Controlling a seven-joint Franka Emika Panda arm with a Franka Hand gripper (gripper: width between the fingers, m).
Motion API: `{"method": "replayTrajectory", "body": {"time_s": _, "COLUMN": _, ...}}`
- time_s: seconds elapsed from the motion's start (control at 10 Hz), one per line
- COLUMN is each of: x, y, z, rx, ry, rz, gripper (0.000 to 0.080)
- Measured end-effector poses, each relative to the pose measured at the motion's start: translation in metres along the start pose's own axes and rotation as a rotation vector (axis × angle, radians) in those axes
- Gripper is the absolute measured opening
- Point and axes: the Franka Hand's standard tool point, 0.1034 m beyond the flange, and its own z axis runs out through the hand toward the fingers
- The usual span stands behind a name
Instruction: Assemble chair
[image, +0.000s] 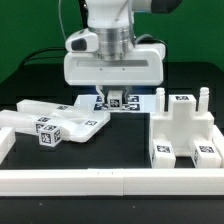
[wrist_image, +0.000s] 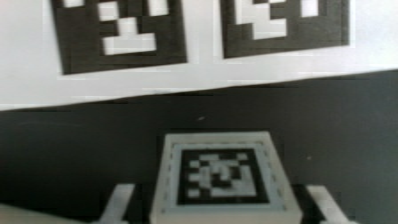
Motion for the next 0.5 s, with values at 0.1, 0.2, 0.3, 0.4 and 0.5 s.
{"method": "replayTrajectory", "body": {"time_s": 0.1, "x": -0.001, "y": -0.004, "z": 0.007, "rx": -0.007, "ry": 0.003, "rz": -0.009, "gripper": 0.0265}}
{"method": "replayTrajectory", "body": {"time_s": 0.2, "x": -0.002, "y": -0.008, "z": 0.013, "rx": -0.012, "ry": 0.007, "rz": -0.016, "gripper": 0.0265}}
{"method": "replayTrajectory", "body": {"time_s": 0.3, "x": -0.002, "y": -0.013, "z": 0.019, "rx": -0.017, "ry": 0.011, "rz": -0.024, "gripper": 0.0266}}
{"method": "replayTrajectory", "body": {"time_s": 0.4, "x": -0.001, "y": -0.014, "z": 0.019, "rx": -0.017, "ry": 0.012, "rz": -0.027, "gripper": 0.0266}}
{"method": "replayTrajectory", "body": {"time_s": 0.5, "x": -0.001, "y": -0.013, "z": 0.019, "rx": -0.017, "ry": 0.012, "rz": -0.026, "gripper": 0.0266}}
